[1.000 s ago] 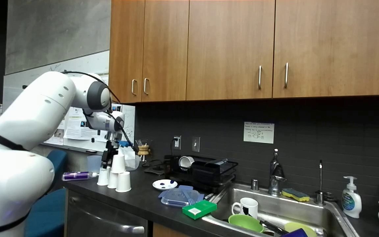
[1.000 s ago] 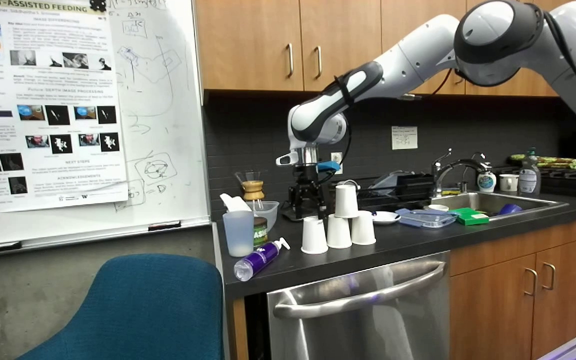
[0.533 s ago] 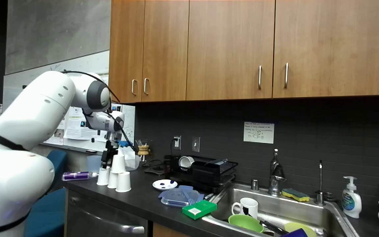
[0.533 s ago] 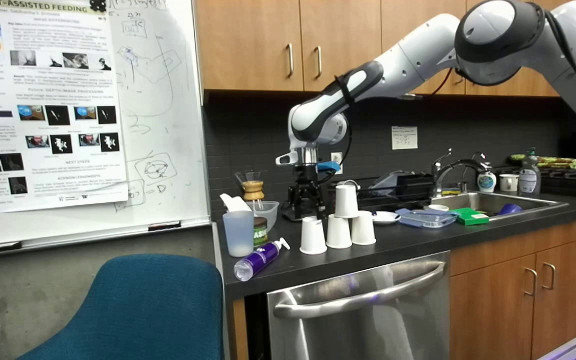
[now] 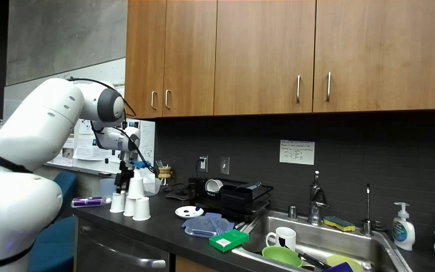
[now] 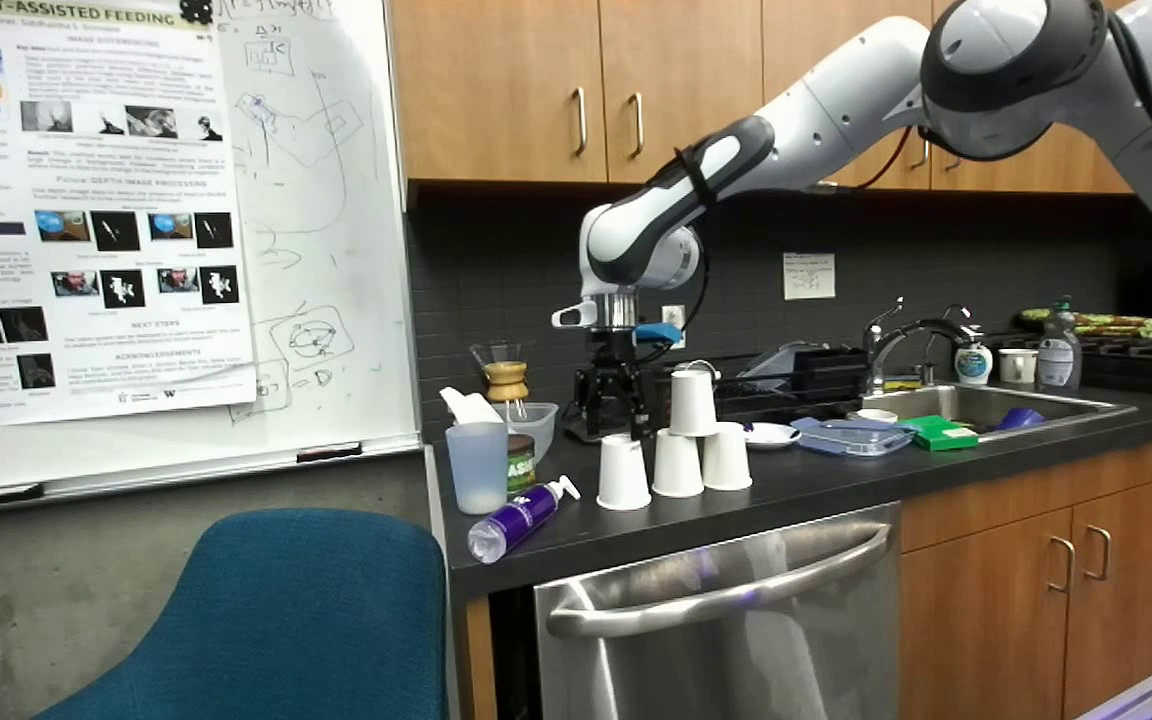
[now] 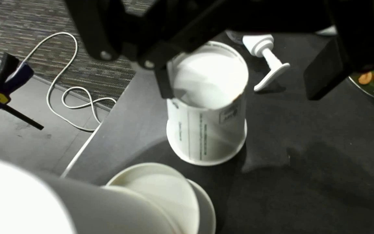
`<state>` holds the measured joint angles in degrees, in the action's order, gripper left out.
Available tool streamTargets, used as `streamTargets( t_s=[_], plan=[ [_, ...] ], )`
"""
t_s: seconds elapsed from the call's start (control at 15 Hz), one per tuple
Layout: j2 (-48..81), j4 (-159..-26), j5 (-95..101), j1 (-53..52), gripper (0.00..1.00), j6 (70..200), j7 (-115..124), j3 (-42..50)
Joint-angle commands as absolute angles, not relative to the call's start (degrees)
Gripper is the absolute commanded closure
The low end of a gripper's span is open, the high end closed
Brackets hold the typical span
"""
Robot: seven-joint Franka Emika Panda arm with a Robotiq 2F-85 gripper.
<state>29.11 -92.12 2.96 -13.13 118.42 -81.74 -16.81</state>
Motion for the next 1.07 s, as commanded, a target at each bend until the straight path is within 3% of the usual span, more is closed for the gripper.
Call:
streamTargets(
  t_s=[0.0, 1.0],
  plan=[
    [26.47, -96.82, 1.83, -12.73, 0.00, 121.79, -81.06, -17.27],
    [19.75, -106.20, 2.04, -12.91, 0.00, 127.71, -78.19, -18.05]
  ],
)
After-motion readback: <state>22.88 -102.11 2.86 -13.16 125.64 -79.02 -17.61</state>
